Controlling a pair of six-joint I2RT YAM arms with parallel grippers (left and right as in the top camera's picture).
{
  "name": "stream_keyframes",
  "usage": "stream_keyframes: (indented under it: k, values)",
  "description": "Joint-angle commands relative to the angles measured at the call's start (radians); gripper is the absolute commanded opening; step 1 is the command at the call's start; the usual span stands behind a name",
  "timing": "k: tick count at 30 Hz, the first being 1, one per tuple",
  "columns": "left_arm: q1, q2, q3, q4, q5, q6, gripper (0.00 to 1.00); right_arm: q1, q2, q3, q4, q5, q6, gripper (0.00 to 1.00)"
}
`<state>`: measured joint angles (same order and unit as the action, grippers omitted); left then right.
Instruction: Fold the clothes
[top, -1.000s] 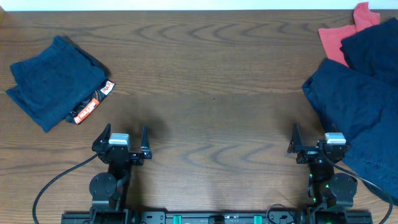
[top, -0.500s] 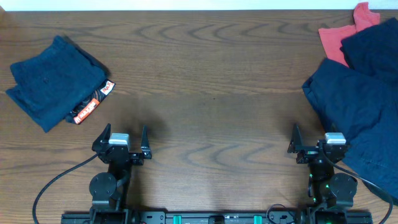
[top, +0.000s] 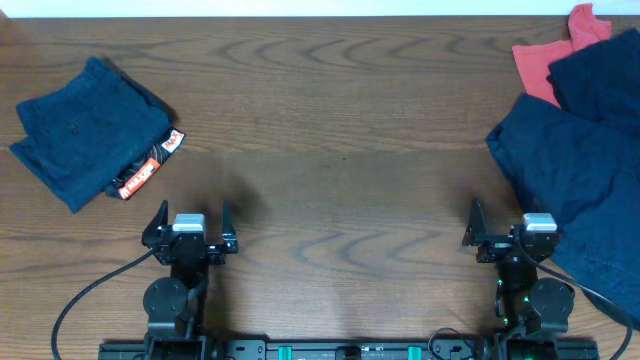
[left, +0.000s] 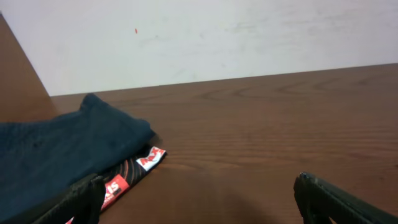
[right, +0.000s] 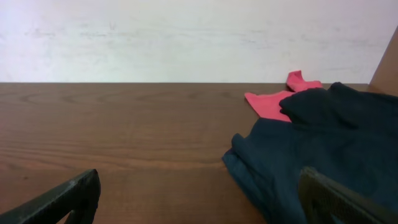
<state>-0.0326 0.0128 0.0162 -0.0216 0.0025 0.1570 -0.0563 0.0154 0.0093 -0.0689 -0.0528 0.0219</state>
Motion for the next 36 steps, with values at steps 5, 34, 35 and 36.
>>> stream_keyframes:
  k: [5,34,35,36]
  values:
    - [0.007,-0.009,-0.012,-0.042,-0.032,-0.015,0.98,-0.008,-0.001,-0.004,-0.001,-0.008,0.069,0.99]
    - [0.007,0.923,0.670,-0.382,0.187,-0.234,0.98,-0.029,1.301,0.834,-0.454,0.117,-0.004,0.99]
    - [0.007,0.942,0.671,-0.381,0.206,-0.235,0.98,-0.029,1.353,0.858,-0.446,0.117,-0.040,0.99]
    - [0.007,0.954,0.671,-0.382,0.216,-0.235,0.98,-0.029,1.400,0.874,-0.433,0.118,-0.084,0.99]
